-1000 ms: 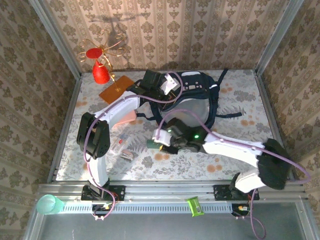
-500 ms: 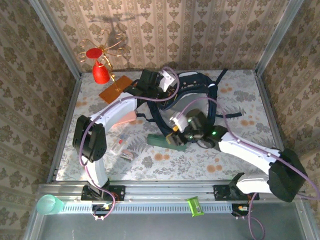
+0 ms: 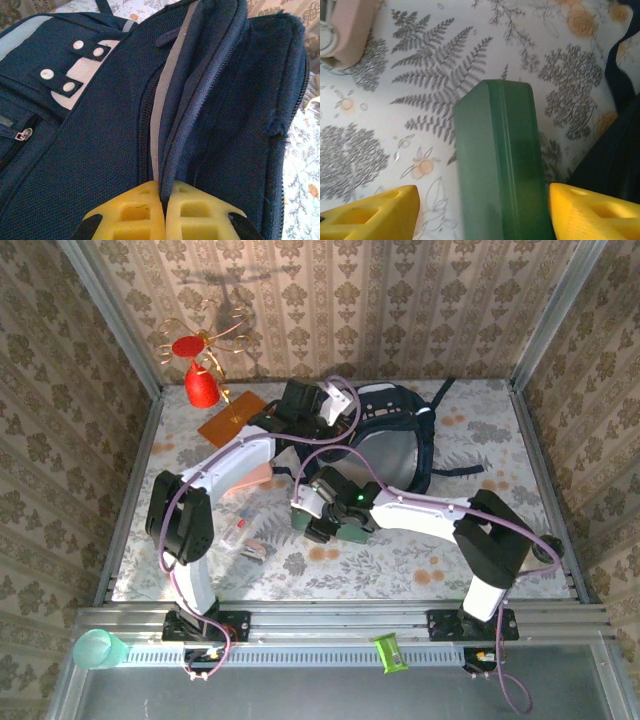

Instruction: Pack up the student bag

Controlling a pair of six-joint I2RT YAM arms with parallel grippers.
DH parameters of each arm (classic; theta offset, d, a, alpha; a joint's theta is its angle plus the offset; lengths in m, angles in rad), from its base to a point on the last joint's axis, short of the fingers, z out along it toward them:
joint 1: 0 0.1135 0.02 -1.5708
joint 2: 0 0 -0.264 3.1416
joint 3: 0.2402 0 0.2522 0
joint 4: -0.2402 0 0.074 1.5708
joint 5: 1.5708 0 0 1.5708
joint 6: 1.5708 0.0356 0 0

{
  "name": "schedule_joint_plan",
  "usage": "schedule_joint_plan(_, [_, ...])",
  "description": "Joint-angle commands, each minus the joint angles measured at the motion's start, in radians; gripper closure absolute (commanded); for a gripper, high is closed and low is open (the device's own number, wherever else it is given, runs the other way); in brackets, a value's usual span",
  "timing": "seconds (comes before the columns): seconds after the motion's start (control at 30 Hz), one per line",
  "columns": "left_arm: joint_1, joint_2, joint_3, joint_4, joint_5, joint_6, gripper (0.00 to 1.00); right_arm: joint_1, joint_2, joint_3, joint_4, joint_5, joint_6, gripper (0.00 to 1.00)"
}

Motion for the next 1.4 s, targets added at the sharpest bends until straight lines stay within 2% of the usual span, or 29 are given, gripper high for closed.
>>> schedule_joint_plan(0.0, [-0.011,-0.033,0.029,0.012,0.017,0.030,1.00,0.009,0.065,0.032,-0.066,0.045,-0.058,0.38])
schedule_joint_plan(0.1, [-0.012,-0.032,0.029,0.008,0.015,0.033,1.00,0.012,0.088,0.044,-0.088,0.020,-0.051,0.57])
schedule_joint_plan(0.37, [-0.012,-0.032,0.026,0.020,0.012,0.027,1.00,0.013,0.036,0.001,-0.087,-0.010,0.019,0.81])
schedule_joint_plan(0.43, [-0.013,-0.034,0.026,0.021,-0.001,0.022,1.00,0.003,-0.026,-0.023,-0.093,-0.032,0.065,0.90])
schedule_joint_plan(0.5, [-0.010,-0.038,0.026,0.025,-0.013,0.011,1.00,-0.023,-0.124,-0.078,-0.056,-0.079,0.128,0.93])
schedule_joint_plan(0.6, [-0.010,-0.050,0.027,0.039,-0.030,-0.037,1.00,-0.124,-0.319,-0.199,0.062,-0.201,0.304,0.95])
schedule_joint_plan(0.7, [-0.010,-0.078,0.005,0.086,-0.020,-0.098,1.00,-0.299,-0.492,-0.339,0.263,-0.293,0.617,0.95])
schedule_joint_plan(0.83, [-0.011,-0.110,-0.001,0.143,0.003,-0.168,1.00,-0.500,-0.546,-0.445,0.451,-0.320,1.054,0.95])
schedule_joint_plan(0.93, [-0.011,-0.118,0.015,0.174,0.017,-0.204,1.00,-0.546,-0.532,-0.471,0.523,-0.244,1.238,0.95])
schedule_joint_plan(1.1, [-0.010,-0.093,0.070,0.187,0.052,-0.245,1.00,-0.554,-0.462,-0.493,0.667,-0.096,1.433,0.90])
schedule_joint_plan(1.23, [-0.011,-0.062,0.119,0.198,0.070,-0.255,1.00,-0.552,-0.379,-0.503,0.759,0.087,1.552,0.90])
schedule_joint_plan(1.37, [-0.011,-0.007,0.195,0.191,0.110,-0.269,1.00,-0.536,-0.216,-0.473,0.894,0.268,1.725,0.90])
